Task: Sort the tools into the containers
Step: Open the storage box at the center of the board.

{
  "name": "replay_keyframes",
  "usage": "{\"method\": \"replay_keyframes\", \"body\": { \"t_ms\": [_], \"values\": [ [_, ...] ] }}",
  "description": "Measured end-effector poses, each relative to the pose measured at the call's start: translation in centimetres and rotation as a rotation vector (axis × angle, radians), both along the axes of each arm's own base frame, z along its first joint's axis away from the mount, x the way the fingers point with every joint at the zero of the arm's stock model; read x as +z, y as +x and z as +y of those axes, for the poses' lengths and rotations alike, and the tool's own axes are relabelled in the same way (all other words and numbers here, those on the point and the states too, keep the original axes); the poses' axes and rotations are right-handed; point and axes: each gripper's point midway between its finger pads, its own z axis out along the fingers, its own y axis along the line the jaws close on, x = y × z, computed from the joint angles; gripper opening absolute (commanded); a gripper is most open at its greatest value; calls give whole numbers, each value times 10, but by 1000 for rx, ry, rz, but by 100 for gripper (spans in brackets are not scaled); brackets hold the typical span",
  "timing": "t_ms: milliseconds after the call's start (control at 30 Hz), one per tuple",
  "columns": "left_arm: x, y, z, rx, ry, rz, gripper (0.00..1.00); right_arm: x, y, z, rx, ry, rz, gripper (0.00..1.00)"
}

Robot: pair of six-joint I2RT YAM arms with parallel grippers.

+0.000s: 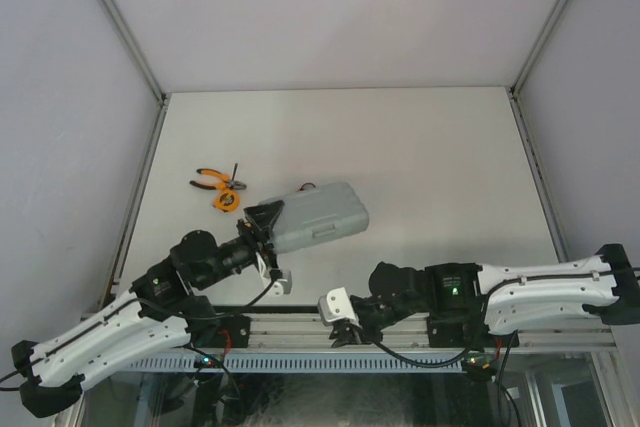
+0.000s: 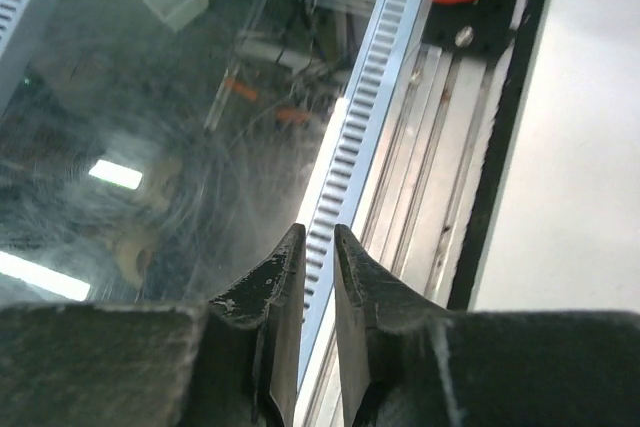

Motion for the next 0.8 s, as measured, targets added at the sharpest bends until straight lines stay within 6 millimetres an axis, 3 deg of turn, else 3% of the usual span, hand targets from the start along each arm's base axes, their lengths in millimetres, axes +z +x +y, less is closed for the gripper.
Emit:
{"method": "replay_keyframes", "body": {
  "t_ms": [100,233,367,467,800],
  "values": [
    [10,5,3,38,-34,-19,0,-20,-4,-6,-2,-71,14,21],
    [13,7,5,52,-48,-28,0,-15,7,-8,-68,-52,-16,32],
    [16,7,5,52,-55,-32,0,12,30,-11,-170,57,-95,49],
    [17,7,5,51,-60,-35,0,32,50,-13,-242,139,-186,55],
    [18,3,3,27,-68,-31,0,117,107,-6,-375,371,-439,58]
  ]
}}
